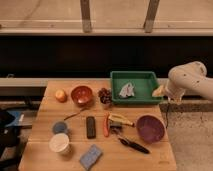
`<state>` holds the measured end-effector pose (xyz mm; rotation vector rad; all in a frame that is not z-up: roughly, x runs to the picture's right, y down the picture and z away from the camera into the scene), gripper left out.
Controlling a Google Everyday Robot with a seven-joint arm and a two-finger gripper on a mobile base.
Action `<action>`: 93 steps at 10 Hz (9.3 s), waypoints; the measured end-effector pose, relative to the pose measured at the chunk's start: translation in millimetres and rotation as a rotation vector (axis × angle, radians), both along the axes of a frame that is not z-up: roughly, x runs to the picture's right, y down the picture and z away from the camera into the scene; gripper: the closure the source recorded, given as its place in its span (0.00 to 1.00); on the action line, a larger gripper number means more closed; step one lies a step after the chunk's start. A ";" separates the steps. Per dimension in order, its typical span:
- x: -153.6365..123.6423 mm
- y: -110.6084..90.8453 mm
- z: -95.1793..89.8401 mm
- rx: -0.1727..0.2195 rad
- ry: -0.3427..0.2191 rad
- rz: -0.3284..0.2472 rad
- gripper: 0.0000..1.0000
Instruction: Place fork in red bowl
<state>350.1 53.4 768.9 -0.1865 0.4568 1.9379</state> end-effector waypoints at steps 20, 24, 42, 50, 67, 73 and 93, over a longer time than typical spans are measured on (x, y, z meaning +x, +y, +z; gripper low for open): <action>-268.0 -40.4 0.8 0.021 -0.419 -0.368 0.20; -282.6 -28.0 14.3 -0.042 -0.478 -0.402 0.20; -464.7 40.4 31.3 -0.106 -0.703 -0.534 0.20; -503.5 83.7 90.5 -0.274 -0.786 -0.495 0.20; -486.2 79.1 140.2 -0.340 -0.504 -0.510 0.56; -488.1 73.4 130.6 -0.345 -0.507 -0.514 1.00; -412.6 -45.4 64.3 -0.060 -0.463 -0.443 1.00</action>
